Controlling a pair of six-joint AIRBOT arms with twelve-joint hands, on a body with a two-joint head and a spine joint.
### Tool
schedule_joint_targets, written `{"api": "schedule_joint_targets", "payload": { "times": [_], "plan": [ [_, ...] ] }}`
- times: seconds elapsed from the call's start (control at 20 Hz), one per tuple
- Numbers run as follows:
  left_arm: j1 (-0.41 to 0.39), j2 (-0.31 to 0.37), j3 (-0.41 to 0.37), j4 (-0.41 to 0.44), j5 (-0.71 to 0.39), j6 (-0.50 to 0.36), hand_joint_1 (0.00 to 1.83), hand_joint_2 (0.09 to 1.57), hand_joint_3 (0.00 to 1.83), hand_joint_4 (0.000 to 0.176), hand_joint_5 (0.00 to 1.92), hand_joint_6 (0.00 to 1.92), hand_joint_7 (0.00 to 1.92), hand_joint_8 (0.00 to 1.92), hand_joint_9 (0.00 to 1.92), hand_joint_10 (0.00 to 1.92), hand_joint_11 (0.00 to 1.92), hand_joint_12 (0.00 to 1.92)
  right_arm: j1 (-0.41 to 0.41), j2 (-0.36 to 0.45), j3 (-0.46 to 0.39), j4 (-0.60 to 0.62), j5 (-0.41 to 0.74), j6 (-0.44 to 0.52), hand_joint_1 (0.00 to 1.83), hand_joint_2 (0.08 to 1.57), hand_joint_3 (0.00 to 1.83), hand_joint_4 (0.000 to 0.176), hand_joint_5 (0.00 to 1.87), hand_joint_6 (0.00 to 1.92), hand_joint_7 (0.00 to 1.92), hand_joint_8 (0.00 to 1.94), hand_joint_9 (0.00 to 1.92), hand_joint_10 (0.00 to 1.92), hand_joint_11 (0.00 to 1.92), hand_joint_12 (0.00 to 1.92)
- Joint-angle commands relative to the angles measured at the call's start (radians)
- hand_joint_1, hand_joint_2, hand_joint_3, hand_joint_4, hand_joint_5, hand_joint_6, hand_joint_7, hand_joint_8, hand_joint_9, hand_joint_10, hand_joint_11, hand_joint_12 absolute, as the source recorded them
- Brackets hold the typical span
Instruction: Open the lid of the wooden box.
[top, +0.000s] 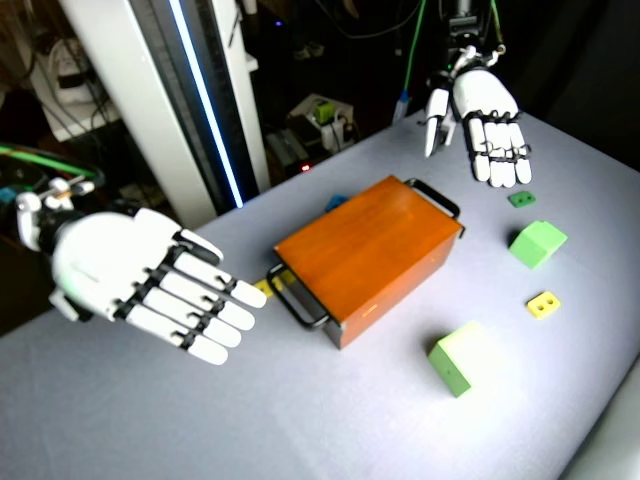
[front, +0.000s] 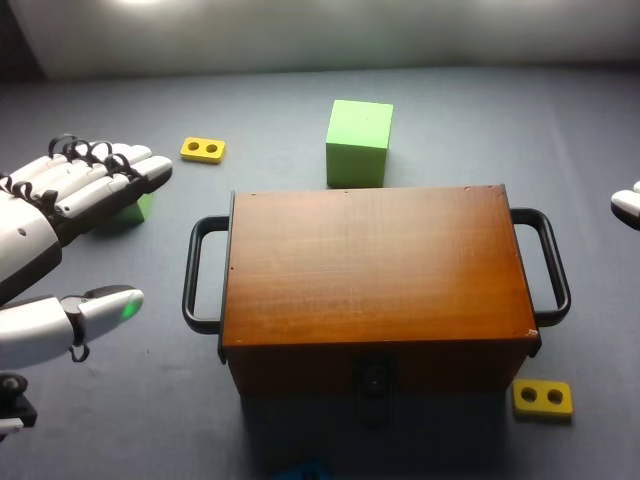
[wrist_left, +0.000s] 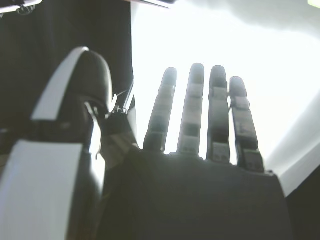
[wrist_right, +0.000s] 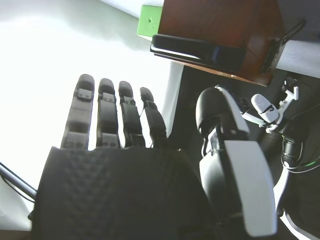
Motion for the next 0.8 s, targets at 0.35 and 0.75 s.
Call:
{"api": "schedule_joint_targets", "payload": {
  "times": [0.35, 0.75],
  "plan": [
    [0.018, 0.003, 0.006, 0.005, -0.059, -0.025, 0.20, 1.40, 0.01, 0.013, 0.00, 0.00, 0.00, 0.00, 0.00, 0.00, 0.00, 0.00, 0.004, -0.001, 0.015, -0.004, 0.061, -0.001, 0.42, 1.38, 0.02, 0.000, 0.01, 0.00, 0.00, 0.00, 0.00, 0.00, 0.00, 0.00],
    [0.019, 0.010, 0.009, 0.065, 0.033, -0.060, 0.20, 1.43, 0.01, 0.000, 0.14, 0.03, 0.02, 0.01, 0.00, 0.00, 0.00, 0.00, 0.022, -0.011, 0.035, -0.015, -0.019, -0.001, 0.57, 1.36, 0.00, 0.000, 0.03, 0.01, 0.00, 0.00, 0.00, 0.00, 0.00, 0.00]
  ]
}}
